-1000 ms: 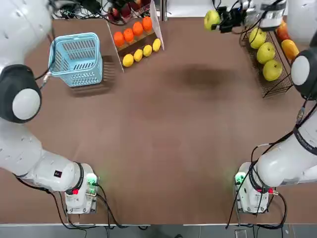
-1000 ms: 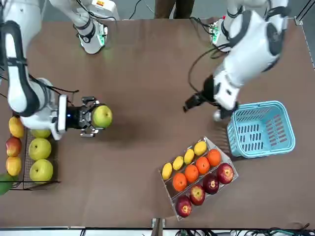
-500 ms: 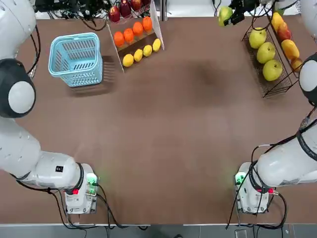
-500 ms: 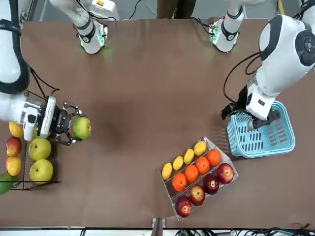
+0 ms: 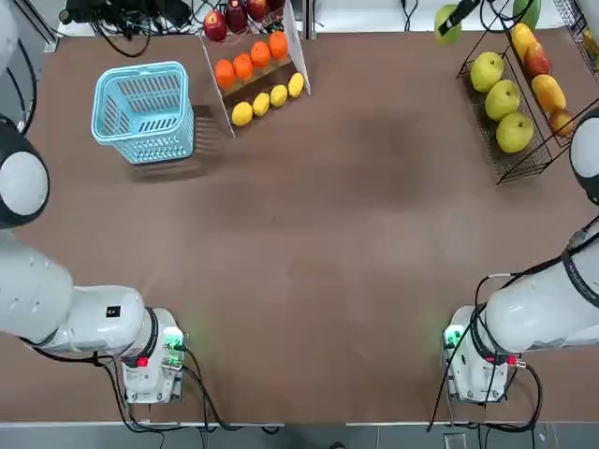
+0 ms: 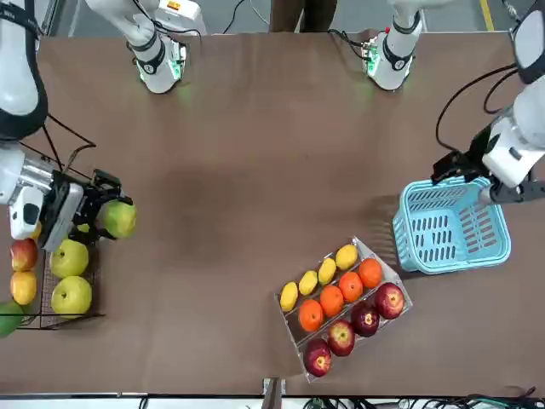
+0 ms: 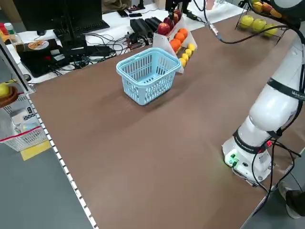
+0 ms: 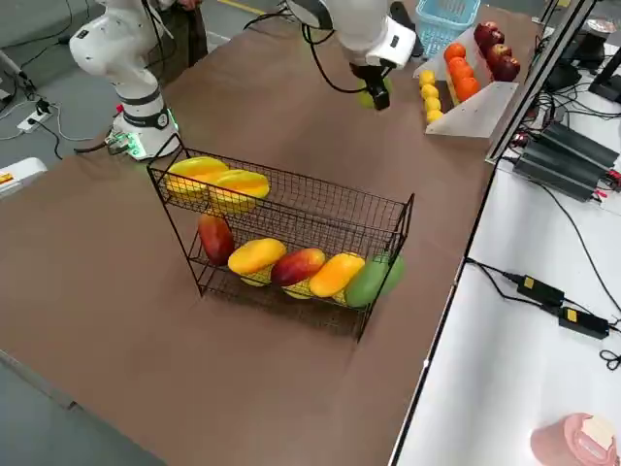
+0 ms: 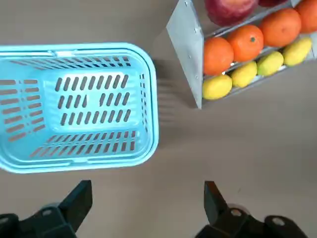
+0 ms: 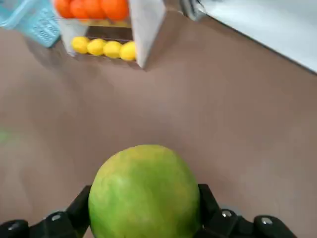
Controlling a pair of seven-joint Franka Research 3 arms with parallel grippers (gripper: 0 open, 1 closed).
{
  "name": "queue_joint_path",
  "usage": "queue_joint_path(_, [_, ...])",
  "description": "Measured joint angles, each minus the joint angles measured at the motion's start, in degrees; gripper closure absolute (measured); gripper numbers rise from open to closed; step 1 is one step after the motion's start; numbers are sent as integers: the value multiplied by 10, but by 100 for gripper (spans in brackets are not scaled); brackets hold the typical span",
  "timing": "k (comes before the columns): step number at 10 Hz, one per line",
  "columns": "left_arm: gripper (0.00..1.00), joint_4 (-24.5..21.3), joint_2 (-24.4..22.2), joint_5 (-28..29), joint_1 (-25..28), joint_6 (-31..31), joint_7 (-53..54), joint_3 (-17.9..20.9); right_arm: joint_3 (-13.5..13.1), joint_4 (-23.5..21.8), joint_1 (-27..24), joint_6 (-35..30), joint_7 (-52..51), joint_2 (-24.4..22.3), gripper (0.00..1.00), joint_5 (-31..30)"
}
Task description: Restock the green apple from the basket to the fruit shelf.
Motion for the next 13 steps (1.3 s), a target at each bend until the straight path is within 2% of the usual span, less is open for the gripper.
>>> queue_joint_path(2, [0, 28, -7, 4, 0, -14, 16, 4, -7, 45, -5, -62, 106, -6, 12, -71])
queue_joint_path(5, [0, 51, -13, 40, -2, -16, 16, 3, -14, 134, -17, -173, 138, -14, 12, -197])
queue_joint_path(9, [0, 59, -13, 42, -3, -39, 16, 2, -16, 221, -65, -217, 14, -13, 12, -309])
queue_joint_path(11, [0, 61, -13, 42, -2, -43, 16, 2, -15, 262, -67, -215, -67, -7, 12, -371])
queue_joint_path(13, [0, 62, -13, 42, -2, -43, 16, 2, -15, 277, -74, -180, -150, 12, 12, -401])
